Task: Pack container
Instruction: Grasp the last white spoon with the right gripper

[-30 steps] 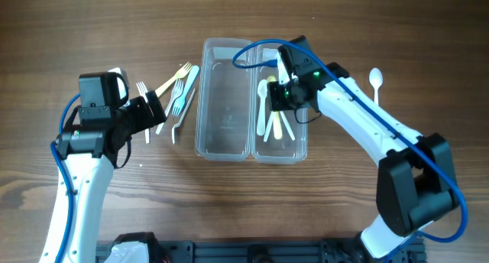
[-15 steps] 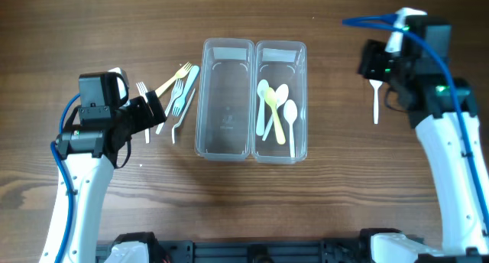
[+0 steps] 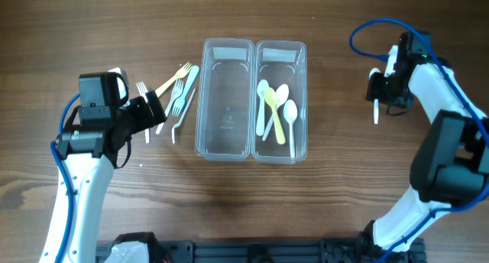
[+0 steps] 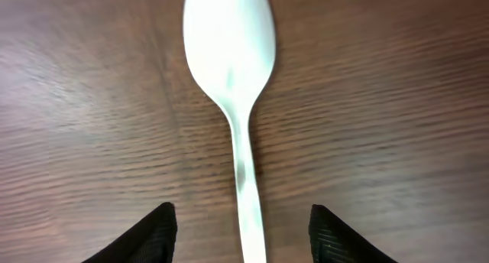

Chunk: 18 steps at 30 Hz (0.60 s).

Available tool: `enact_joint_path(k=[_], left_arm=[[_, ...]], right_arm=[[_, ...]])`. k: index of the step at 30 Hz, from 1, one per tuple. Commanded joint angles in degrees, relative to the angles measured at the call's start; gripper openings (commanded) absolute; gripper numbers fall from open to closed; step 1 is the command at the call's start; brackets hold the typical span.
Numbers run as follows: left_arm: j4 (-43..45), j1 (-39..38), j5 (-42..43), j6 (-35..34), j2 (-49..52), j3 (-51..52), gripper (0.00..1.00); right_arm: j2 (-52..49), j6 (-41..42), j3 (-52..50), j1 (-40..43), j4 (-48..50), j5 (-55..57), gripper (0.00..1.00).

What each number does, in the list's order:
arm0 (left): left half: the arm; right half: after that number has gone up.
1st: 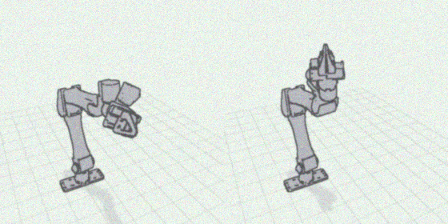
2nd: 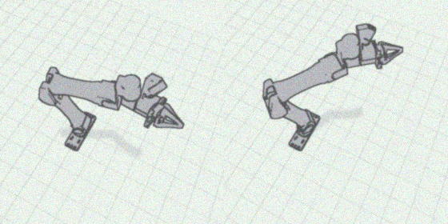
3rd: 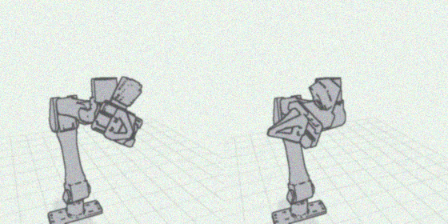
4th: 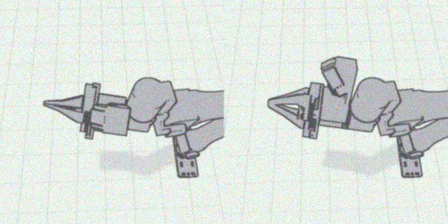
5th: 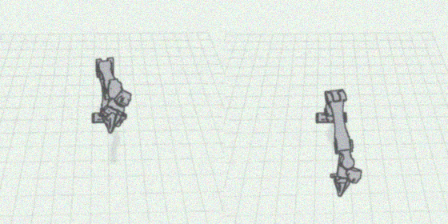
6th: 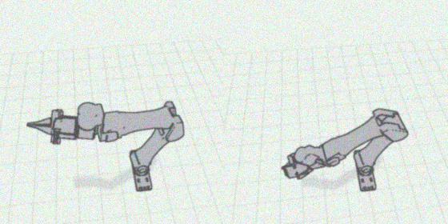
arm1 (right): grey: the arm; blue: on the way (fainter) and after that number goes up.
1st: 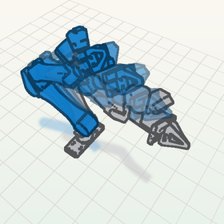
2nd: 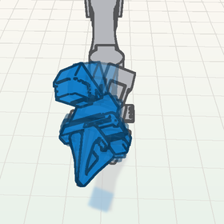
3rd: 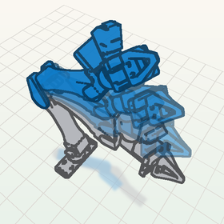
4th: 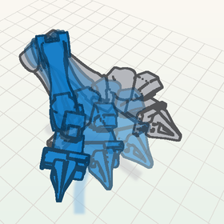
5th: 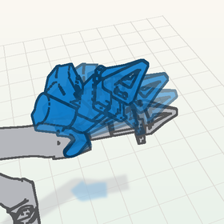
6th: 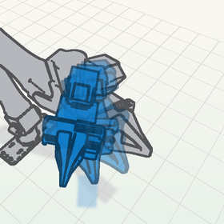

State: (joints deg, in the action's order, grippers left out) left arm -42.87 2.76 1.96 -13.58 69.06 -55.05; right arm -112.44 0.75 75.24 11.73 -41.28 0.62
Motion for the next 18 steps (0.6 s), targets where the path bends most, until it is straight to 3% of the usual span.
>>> enact_joint_path(k=[1, 5, 7, 9, 13, 18], left_arm=[[0.13, 0.35, -0.13, 1.16, 0.07, -1.01, 1.0], [0.13, 0.35, -0.13, 1.16, 0.07, -1.01, 1.0], [0.13, 0.35, -0.13, 1.16, 0.07, -1.01, 1.0], [0.13, 0.35, -0.13, 1.14, 0.07, -1.01, 1.0], [0.13, 0.35, -0.11, 1.14, 0.07, -1.01, 1.0], [0.13, 0.35, -0.13, 1.16, 0.07, -1.01, 1.0]], right_arm=[[-2.67, -0.72, 0.33, -0.02, 0.17, -1.55, 0.49], [-4.5, -0.57, 0.33, -0.02, 0.39, -1.55, 0.42], [-5.09, -0.61, 0.33, -0.02, 0.39, -1.53, 0.34], [-5.53, -0.55, 0.31, -0.02, 0.22, -1.57, 0.19], [-5.99, -0.52, 0.22, -0.02, -0.63, -3.13, 0.06], [-5.84, -0.55, 0.24, -0.02, -1.27, -8.28, 0.04]])
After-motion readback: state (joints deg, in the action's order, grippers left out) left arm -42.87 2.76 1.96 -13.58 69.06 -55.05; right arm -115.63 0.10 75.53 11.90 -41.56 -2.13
